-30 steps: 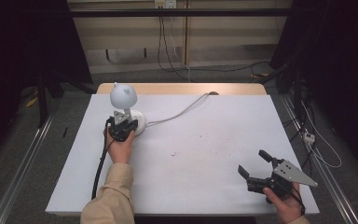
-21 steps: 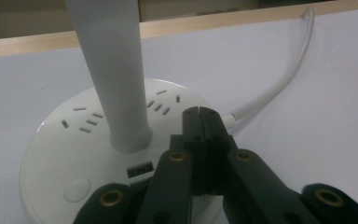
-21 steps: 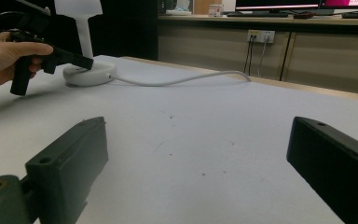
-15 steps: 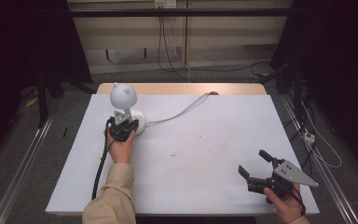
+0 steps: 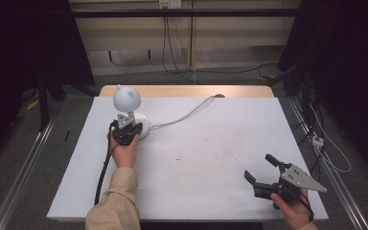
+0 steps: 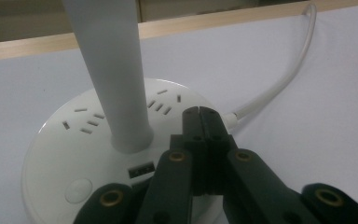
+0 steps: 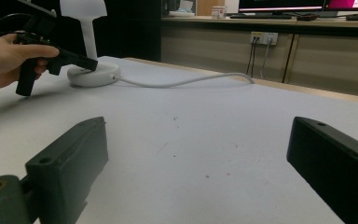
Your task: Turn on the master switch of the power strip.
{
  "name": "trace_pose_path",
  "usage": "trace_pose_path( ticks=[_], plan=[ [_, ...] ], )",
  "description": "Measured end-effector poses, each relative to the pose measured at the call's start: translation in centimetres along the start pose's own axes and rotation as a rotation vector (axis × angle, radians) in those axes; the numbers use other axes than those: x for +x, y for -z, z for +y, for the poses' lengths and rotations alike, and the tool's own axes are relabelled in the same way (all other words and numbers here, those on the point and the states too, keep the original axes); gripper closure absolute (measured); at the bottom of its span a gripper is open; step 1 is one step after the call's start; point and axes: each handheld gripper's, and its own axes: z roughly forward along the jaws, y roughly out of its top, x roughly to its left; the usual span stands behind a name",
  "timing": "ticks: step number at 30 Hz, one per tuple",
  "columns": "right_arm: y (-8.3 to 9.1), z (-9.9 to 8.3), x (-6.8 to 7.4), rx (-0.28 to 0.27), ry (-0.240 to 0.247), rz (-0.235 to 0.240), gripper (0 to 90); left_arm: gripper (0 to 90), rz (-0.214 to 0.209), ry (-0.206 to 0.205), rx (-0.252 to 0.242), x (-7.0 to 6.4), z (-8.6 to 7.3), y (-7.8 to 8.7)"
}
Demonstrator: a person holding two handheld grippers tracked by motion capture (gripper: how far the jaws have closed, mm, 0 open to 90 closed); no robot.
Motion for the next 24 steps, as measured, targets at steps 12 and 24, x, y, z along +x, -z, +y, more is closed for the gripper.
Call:
trace_pose_path(
  ticks=[12, 24],
  plan=[
    [-0.05, 0.02, 0.1, -0.001, 0.003, 0.004, 4.7, 90.0, 0.006, -0.003, 0.0, 0.0, -0.03, -0.03],
    [0.07, 0.0, -0.02, 0.0, 0.002, 0.002, 4.7, 90.0, 0.015, 0.009, -0.014, -0.34, -0.1, -0.22]
  ],
)
